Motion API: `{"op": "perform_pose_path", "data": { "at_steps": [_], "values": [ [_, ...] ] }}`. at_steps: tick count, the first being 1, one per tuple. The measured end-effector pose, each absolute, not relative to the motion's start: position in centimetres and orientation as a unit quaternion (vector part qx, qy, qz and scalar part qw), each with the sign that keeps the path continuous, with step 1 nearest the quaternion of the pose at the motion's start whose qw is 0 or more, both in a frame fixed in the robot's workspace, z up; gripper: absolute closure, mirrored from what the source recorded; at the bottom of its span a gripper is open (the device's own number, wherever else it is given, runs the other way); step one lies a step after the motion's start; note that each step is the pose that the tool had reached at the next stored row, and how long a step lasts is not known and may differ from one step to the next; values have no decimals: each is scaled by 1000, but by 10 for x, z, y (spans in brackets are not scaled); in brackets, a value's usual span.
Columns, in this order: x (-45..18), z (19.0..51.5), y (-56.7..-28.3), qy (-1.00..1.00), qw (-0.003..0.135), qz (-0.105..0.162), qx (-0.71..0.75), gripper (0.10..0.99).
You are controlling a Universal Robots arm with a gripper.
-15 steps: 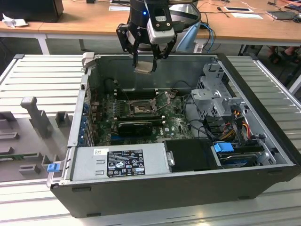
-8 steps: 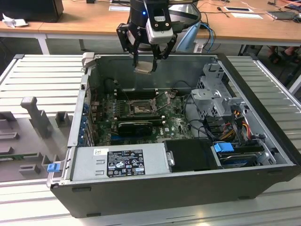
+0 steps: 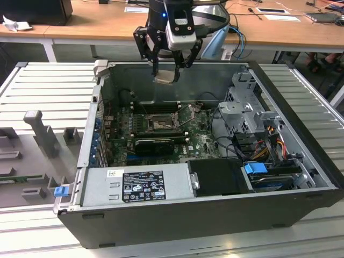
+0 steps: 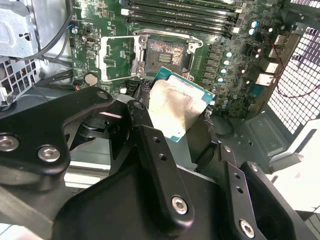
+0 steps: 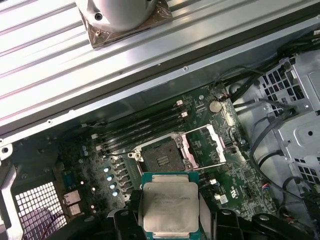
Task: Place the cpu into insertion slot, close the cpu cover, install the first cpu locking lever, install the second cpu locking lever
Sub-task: 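Place the cpu into insertion slot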
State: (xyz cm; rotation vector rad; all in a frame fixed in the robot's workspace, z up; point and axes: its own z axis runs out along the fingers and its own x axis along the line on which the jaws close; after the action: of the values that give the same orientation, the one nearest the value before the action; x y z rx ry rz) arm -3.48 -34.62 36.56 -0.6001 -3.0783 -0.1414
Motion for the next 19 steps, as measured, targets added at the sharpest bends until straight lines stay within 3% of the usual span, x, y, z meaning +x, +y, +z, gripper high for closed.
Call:
{"op": "perform_pose_path", "data": {
  "at_steps": [19],
  "values": [
    [-35, 362, -346, -971, -1, -45, -235, 549]
  ]
}}
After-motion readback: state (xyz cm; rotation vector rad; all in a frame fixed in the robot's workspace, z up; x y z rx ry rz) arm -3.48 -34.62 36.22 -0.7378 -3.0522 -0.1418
